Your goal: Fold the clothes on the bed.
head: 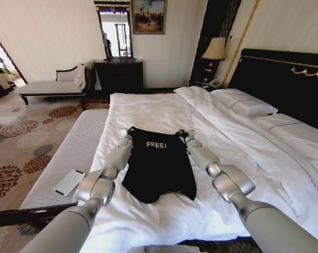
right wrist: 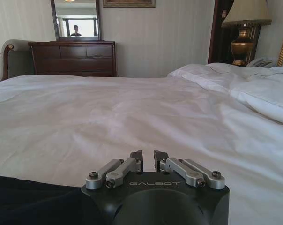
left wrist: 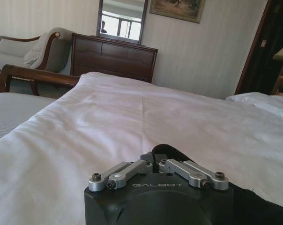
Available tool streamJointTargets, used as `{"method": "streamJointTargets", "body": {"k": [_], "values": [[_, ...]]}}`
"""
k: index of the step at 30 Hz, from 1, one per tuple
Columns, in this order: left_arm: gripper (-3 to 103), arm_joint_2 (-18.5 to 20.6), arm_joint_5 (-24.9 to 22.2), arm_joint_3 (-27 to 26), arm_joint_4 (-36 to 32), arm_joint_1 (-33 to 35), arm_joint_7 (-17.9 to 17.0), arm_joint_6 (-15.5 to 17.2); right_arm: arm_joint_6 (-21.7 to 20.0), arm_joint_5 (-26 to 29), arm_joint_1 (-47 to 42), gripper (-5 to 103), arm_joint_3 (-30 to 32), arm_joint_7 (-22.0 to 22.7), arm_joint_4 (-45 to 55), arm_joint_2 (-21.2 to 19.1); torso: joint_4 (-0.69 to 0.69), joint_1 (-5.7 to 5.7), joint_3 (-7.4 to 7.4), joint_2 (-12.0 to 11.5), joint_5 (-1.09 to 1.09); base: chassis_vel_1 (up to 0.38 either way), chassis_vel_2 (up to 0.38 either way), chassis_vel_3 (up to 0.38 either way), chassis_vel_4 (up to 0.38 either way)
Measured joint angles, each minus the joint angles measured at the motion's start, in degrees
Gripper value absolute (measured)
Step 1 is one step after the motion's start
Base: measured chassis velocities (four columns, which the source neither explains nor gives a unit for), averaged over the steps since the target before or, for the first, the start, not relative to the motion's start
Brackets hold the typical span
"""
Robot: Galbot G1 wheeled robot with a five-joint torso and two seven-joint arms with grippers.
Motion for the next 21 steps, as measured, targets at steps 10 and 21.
{"method": "streamJointTargets", "body": {"k": [10, 21], "values": [[31, 1.76, 6.48, 3.4, -5.94, 4.86, -0.5, -1.8, 0.58, 0.33, -2.69, 46, -1.38, -1.4, 4.41, -4.16, -0.03, 0.0, 0.0, 0.0, 0.0, 0.0, 0.0, 0.0, 0.0], [69, 4.87, 4.23, 7.23, -15.04, 8.13, -4.68, 0.09, -0.81, 7.94, -7.06, 84, -4.25, -0.92, 17.07, -11.77, 0.0, 0.0, 0.0, 0.0, 0.01, 0.0, 0.0, 0.0, 0.0]]}}
